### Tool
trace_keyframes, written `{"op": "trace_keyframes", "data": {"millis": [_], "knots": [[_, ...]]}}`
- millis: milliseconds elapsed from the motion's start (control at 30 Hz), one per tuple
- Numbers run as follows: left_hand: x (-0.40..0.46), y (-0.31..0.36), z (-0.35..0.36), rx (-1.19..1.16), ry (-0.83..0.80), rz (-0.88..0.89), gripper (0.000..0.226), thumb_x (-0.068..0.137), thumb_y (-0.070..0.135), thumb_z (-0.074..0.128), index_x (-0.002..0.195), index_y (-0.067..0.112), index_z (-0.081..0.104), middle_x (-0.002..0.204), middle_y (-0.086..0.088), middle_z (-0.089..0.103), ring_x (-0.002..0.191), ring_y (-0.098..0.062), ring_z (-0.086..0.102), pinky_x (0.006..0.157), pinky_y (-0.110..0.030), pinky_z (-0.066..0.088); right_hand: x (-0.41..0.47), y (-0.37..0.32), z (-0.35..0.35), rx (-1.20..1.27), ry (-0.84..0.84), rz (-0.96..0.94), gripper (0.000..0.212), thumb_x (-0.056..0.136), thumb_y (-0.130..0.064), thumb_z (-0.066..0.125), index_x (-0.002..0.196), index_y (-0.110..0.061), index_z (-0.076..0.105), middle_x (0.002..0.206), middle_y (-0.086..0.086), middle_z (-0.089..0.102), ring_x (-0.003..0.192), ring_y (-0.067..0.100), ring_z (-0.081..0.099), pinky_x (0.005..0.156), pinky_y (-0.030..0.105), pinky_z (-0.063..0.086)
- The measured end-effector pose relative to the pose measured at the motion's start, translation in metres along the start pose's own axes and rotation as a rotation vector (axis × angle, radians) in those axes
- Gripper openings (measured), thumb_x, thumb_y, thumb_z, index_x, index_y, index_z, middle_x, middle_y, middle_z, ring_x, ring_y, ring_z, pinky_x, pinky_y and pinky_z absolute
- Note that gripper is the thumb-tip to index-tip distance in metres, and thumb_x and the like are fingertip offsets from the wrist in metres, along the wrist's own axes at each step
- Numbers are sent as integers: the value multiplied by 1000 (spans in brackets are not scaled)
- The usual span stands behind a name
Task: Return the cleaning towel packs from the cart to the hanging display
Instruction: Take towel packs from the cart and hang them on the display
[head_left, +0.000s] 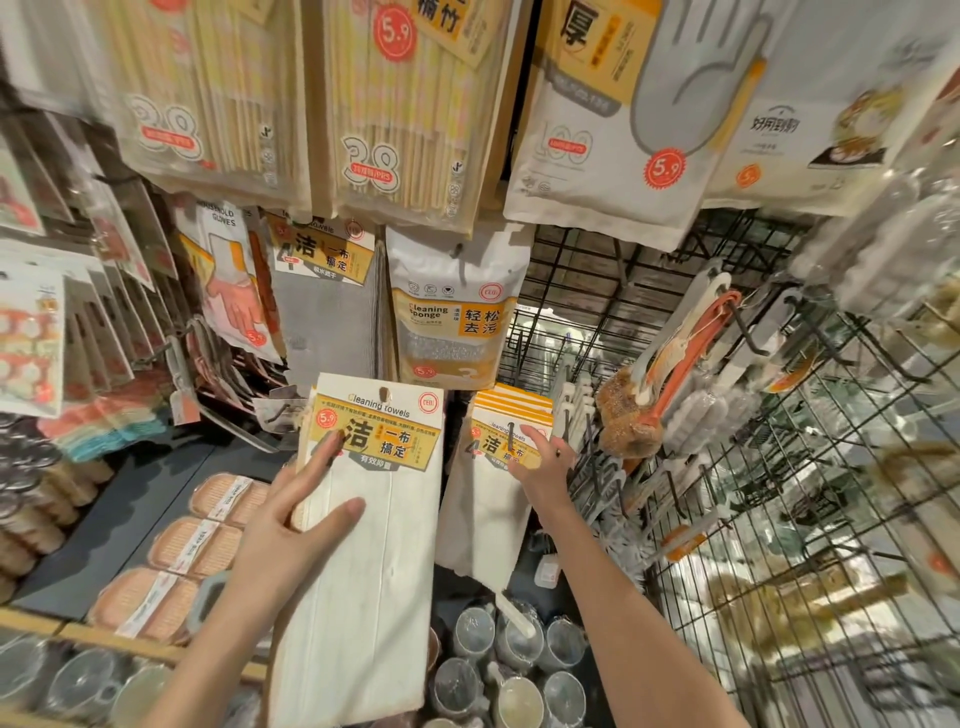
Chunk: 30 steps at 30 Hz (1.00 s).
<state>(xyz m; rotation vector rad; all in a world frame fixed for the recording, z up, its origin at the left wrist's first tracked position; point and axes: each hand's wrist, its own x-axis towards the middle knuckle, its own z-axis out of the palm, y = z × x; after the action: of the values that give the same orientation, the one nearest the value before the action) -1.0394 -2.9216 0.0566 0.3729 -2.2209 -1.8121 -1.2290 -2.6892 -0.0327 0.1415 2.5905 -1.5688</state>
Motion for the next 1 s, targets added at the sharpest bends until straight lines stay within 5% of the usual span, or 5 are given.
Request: {"op": "trace_keyframes", "data": {"millis": [233,367,500,667,1000], "knots": [[-11,3,-1,-32,-45,-1,66,89,15,64,121,68,42,145,25,38,144,-6,17,117,-52,15,-13,-7,-3,56,9,28,48,83,-11,69,128,-18,56,142,7,16,135,19,22,97,18,29],[-15,5,-1,-59,-67,26,67,88,13,64,117,71,45,127,45,45,125,22,30,111,-35,25,-37,-23,-11,57,21,-88,26,81,-8,70,106,-15,64,137,13,28,132,19,25,95,6,21],[-19,5,3,-67,-66,61,67,87,13,65,118,69,45,123,49,44,120,27,31,97,-18,31,-79,-60,-15,192,-43,-216,22,83,-6,67,106,-9,66,128,5,39,131,19,34,113,34,28],[-25,8,8,-122,-90,80,63,87,10,65,127,54,45,122,49,45,117,29,34,87,-4,33,-126,-106,-19,350,-298,-183,32,90,-22,61,121,-20,56,131,3,49,120,20,51,106,40,40],[-33,11,18,-192,-110,122,67,87,4,63,135,44,39,126,47,43,120,26,34,86,6,30,-153,-108,-11,211,-108,-322,75,66,-11,83,122,-35,40,118,-15,45,100,-12,50,83,3,40]]}}
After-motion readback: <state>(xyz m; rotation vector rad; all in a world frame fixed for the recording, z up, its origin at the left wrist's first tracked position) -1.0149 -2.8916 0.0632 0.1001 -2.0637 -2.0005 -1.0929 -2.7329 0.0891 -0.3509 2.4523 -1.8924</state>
